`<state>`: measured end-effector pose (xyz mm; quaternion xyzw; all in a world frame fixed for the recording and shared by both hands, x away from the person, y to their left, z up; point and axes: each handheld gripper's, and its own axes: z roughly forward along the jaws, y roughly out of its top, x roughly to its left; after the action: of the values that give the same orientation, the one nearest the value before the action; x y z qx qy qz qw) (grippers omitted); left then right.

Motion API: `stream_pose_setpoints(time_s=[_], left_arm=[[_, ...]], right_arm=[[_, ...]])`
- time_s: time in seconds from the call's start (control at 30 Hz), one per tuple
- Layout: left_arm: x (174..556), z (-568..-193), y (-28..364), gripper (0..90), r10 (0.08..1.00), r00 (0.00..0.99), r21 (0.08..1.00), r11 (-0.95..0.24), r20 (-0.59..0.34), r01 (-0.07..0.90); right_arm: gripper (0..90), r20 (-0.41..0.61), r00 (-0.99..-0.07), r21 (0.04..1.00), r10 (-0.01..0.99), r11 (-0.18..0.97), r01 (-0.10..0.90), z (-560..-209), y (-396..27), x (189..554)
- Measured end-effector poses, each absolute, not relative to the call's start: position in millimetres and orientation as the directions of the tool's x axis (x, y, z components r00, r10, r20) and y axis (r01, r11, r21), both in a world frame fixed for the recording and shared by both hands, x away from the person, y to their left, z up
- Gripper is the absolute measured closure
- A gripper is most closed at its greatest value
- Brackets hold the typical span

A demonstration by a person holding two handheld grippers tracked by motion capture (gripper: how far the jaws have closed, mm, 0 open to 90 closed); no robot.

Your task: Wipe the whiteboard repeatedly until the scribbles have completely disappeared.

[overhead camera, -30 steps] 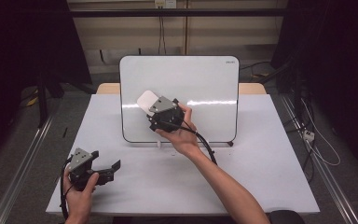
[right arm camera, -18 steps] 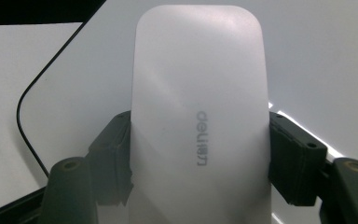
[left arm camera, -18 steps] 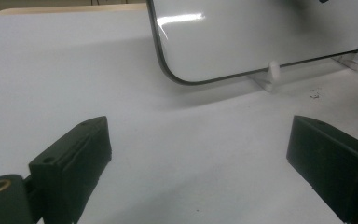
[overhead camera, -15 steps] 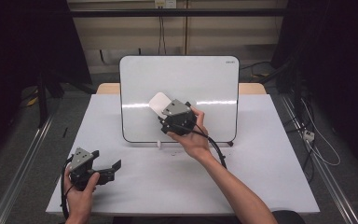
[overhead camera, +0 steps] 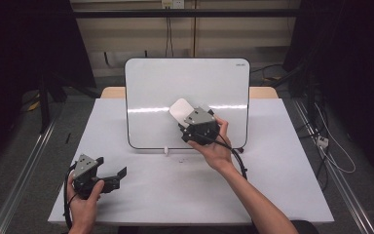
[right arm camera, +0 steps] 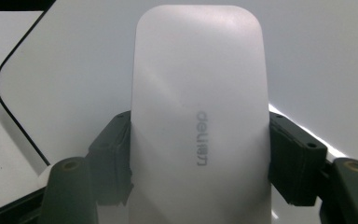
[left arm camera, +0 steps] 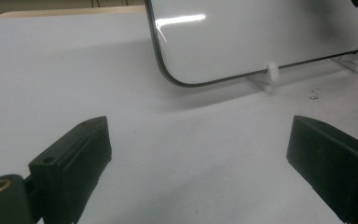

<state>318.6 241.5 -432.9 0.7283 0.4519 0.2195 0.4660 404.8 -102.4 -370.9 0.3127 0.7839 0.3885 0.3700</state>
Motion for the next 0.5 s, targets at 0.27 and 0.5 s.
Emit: stream_pose_setpoints(time_s=[0.27, 0.5], left_arm=[[318, -432, 241, 6.3, 0.863, 0.495, 0.878, -0.158, -0.099, 0.451], [318, -432, 240, 6.3, 0.863, 0.495, 0.878, -0.16, -0.097, 0.451]], right_arm=[[31.8, -0.336, -0.515, 0.839, 0.789, 0.499, 0.217, -372, -117, 401], [31.7, -0.325, -0.484, 0.848, 0.813, 0.477, 0.232, -372, -133, 397]])
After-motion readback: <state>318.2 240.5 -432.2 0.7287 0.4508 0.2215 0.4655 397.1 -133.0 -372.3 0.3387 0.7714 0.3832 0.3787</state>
